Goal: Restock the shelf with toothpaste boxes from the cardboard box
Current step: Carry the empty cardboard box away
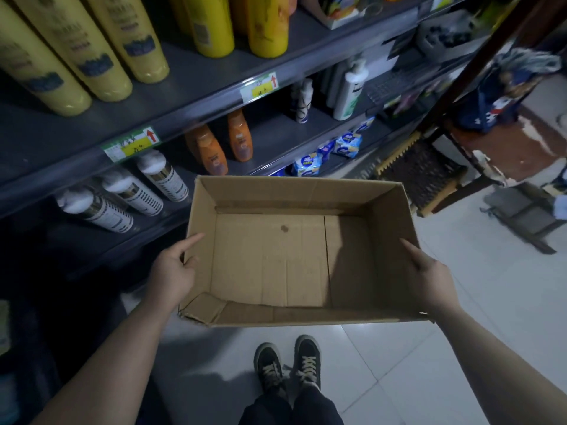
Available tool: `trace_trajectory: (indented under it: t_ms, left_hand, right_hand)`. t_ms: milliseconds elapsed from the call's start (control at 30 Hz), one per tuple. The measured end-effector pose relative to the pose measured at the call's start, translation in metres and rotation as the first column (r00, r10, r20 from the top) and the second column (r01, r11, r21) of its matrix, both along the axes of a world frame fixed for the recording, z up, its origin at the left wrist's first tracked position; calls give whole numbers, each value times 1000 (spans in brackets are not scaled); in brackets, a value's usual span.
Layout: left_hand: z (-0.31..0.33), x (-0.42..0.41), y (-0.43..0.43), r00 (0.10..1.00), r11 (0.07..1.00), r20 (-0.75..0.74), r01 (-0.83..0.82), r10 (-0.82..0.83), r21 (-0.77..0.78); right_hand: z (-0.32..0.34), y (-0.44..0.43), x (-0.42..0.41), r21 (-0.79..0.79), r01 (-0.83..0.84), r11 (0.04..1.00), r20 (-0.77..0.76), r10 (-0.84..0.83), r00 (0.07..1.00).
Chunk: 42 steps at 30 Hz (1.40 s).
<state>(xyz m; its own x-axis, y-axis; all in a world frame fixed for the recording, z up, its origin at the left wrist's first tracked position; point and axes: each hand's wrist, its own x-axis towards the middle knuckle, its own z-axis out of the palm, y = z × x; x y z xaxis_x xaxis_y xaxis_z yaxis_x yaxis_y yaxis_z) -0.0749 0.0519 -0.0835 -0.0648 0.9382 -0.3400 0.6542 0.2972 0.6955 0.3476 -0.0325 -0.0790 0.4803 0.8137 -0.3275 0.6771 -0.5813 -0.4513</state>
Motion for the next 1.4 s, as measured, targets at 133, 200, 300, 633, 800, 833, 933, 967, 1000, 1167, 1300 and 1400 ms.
trace_trajectory:
  t_ms: [133,200,300,633,800,833,933,967,1000,1167,1300,1400]
  left_hand:
    - [43,36,10,997,997,20,78,-78,7]
    - [61,60,14,992,992,3,123,-123,18]
    - [83,101,18,984,984,-3,176,-176,9]
    - [126,295,12,900,900,24,433,-435,49]
    - [134,415,-2,865,867,47,497,-499,37]
    - [134,440,-5,856,857,42,514,-515,43]
    - [135,510,-11,812,812,30,580,-583,64]
    - [135,531,-13,794,794,32,604,-607,68]
    - [135,553,-14,783,783,34,619,-621,67]
    - [139,660,-20,712,711,19,700,-702,70]
    - [141,745,-12,646,644,-11,762,-763,65]
    - [143,818,-4,557,553,-20,828,-830,88]
  right_hand:
    - [35,-35,23,30,94,995,2,-94,996]
    - [51,-54,40,31,140,990,-14,-139,990]
    - [76,-84,67,16,204,979,-26,-204,979]
    - [114,-183,202,59,428,902,-2,-429,903]
    - [118,-231,288,70,528,846,-18,-528,849]
    - [119,-240,305,71,546,835,-11,-546,837]
    - [123,-264,354,87,601,794,11,-604,797]
    - [124,-272,370,96,617,781,15,-621,783]
    - [124,-279,385,104,629,770,20,-634,773]
    - [124,-310,454,117,701,704,37,-708,705]
    - [121,-323,507,128,758,639,56,-768,638]
    - [118,-326,549,137,797,588,64,-808,585]
